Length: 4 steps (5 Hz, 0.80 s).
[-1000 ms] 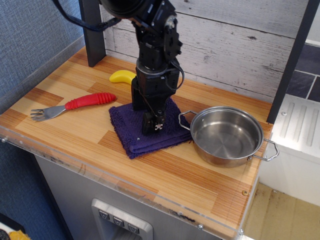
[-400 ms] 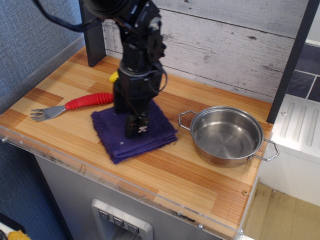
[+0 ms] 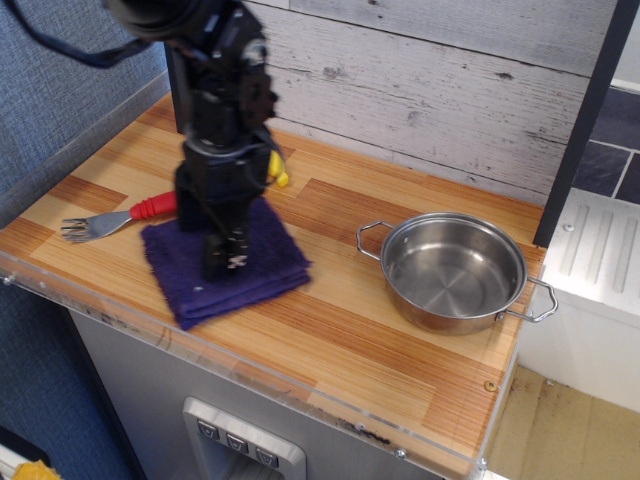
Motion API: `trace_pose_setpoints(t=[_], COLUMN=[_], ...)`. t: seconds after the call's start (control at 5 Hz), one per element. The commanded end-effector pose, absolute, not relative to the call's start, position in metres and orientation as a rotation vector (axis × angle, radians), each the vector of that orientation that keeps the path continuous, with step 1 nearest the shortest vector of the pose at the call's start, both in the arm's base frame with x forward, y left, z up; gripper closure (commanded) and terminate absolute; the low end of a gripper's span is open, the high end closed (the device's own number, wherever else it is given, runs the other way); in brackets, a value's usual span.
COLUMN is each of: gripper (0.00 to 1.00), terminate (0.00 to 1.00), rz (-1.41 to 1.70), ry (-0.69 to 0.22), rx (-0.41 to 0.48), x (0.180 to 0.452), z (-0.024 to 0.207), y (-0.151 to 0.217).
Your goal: Slide towel towards the bottom left of counter.
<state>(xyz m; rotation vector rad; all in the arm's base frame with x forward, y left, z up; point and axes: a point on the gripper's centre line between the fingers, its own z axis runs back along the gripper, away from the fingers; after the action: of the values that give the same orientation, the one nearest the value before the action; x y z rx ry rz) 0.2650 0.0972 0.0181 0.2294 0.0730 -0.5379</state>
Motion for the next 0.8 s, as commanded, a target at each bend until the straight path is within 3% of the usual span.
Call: trace_pose_setpoints(t=[0.0, 0.6], gripper=[0.00, 0.00], terminate=[0.00, 0.00], rz=[-0.457, -0.467], ry=[0.084, 0.022], rx=[0.258, 0.233], x=[0.244, 0.255], z=[0.026, 0.037], y=[0.122, 0.114])
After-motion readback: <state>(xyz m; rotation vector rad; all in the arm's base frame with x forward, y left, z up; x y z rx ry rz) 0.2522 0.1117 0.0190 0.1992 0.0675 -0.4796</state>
